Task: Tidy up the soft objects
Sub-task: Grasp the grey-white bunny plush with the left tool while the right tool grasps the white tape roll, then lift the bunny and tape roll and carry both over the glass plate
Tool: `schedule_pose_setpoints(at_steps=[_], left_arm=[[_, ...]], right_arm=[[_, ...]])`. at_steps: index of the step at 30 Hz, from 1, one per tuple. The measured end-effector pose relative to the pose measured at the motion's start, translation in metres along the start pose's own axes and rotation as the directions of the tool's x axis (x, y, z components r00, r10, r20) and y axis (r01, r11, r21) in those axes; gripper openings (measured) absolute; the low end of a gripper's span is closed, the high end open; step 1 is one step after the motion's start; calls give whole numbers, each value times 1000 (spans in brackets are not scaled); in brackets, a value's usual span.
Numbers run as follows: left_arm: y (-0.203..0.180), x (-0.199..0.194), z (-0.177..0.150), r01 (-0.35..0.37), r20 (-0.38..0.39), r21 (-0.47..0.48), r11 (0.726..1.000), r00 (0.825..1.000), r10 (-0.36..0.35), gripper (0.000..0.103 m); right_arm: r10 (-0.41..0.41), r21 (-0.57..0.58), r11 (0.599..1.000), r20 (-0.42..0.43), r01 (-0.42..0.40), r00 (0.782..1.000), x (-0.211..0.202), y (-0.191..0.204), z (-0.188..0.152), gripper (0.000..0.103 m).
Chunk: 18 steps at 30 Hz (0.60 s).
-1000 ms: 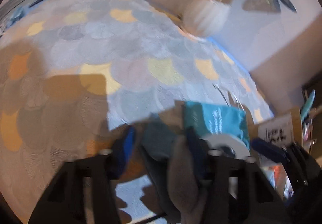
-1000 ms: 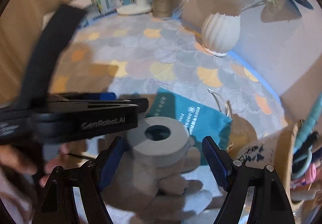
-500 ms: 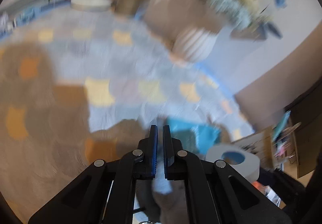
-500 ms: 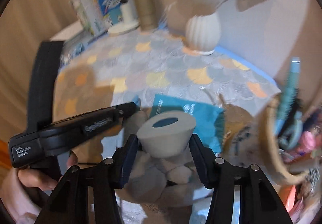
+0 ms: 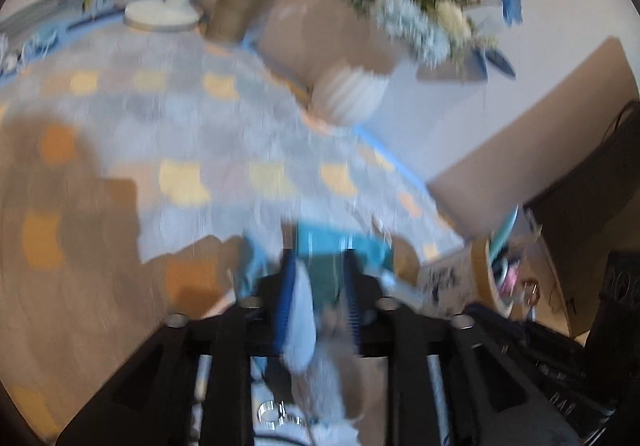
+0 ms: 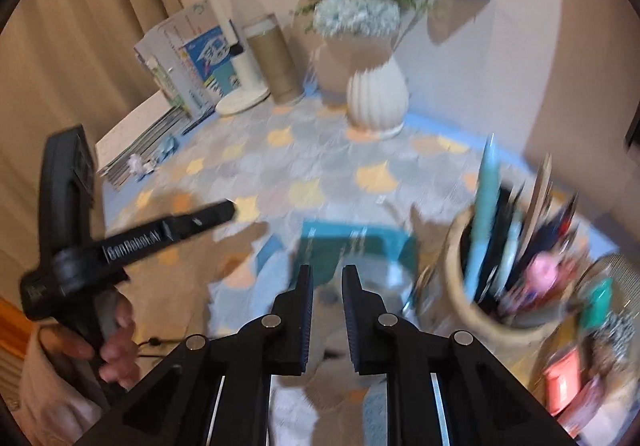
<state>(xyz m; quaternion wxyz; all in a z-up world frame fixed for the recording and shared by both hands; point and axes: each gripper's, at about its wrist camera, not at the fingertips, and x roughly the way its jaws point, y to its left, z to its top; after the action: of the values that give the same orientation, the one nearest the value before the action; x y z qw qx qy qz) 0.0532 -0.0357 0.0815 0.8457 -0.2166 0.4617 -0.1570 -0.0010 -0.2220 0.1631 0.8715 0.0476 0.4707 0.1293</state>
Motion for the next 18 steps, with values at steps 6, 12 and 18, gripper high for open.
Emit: schedule_pose_setpoints(at_steps=[6,12,18], left_arm=[[-8,18,-52,-5,-100,-17,1000,995,3,72],[-5,39,-71,24,-174,-70,997,984,-36,54],[-10,39,-80,-6,-139,-58,998,990,-2,47]], right_arm=[[-61,-39,997,-25,60,998,10,-1,-19,34],[-154,-239,959,-3,149,988,28,13,-8,53],[-310,-437,868,-104,237,945,78,29,14,57]])
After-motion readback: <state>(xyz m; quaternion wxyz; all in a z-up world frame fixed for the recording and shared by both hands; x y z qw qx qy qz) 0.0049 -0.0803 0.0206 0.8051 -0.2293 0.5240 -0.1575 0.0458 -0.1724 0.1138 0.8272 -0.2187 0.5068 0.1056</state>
